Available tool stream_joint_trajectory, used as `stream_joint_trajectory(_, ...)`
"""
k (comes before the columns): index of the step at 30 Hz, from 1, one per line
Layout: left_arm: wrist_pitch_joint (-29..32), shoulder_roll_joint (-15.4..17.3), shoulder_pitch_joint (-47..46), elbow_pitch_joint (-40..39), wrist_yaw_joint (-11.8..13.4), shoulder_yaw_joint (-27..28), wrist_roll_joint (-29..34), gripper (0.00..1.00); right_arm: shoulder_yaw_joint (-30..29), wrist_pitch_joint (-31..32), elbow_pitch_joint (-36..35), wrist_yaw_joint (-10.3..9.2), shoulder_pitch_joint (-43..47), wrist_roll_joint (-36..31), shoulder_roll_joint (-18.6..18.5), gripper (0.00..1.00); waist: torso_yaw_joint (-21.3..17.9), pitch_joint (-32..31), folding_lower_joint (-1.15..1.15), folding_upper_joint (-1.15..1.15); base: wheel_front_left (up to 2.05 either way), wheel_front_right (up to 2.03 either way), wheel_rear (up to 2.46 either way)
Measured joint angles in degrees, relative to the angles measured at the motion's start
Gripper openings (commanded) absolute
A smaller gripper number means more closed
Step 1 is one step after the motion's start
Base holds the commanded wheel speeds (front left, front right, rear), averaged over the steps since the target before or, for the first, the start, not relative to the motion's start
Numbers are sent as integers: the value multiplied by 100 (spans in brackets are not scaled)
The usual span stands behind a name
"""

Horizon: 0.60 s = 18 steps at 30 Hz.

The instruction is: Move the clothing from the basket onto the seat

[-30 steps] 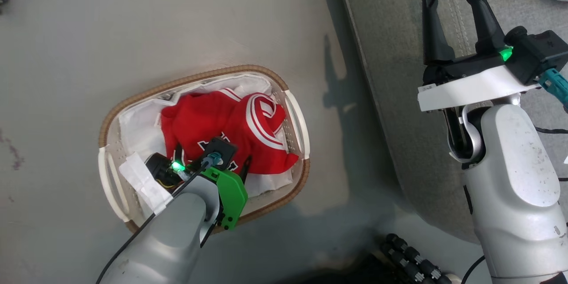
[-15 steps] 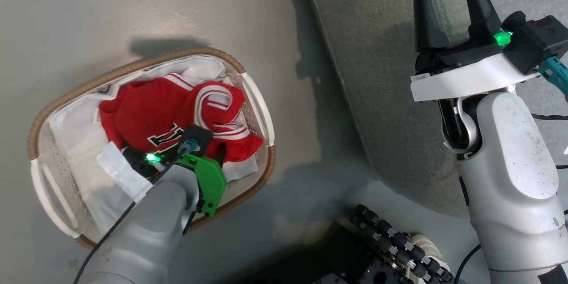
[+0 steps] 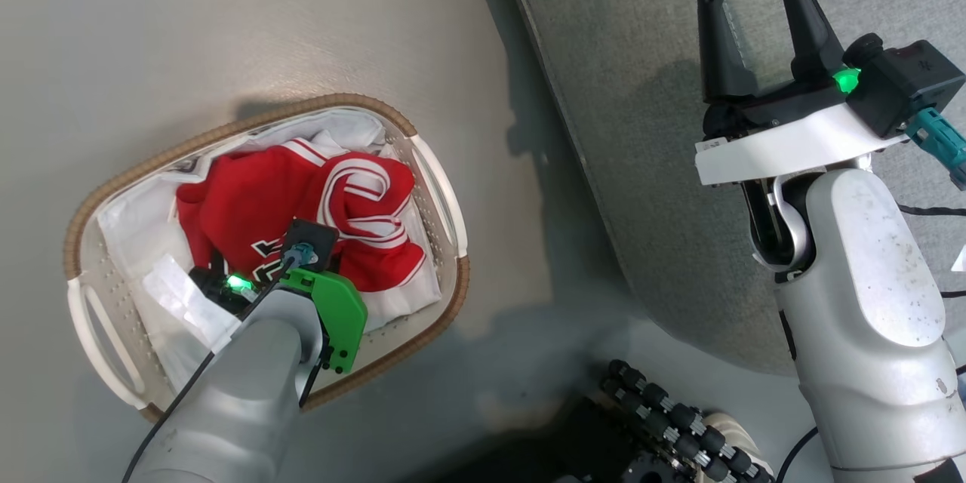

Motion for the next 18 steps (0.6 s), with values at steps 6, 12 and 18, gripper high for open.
stream_joint_trajectory(6,-260,-60,60,-145,-127,12,-97,0,-133,0,94,0,160,-175,1,100,120,-298,0,0,0,0,0)
stream_joint_trajectory(12,-375,-101,152,-525,-219,-37,-116,0,-352,0,207,0,464,-461,3,100,295,-752,0,0,0,0,0)
stream_joint_trajectory(18,-401,-36,277,-1436,-243,63,18,0,-571,0,320,1,876,-734,5,100,519,-1319,-1,0,0,0,0)
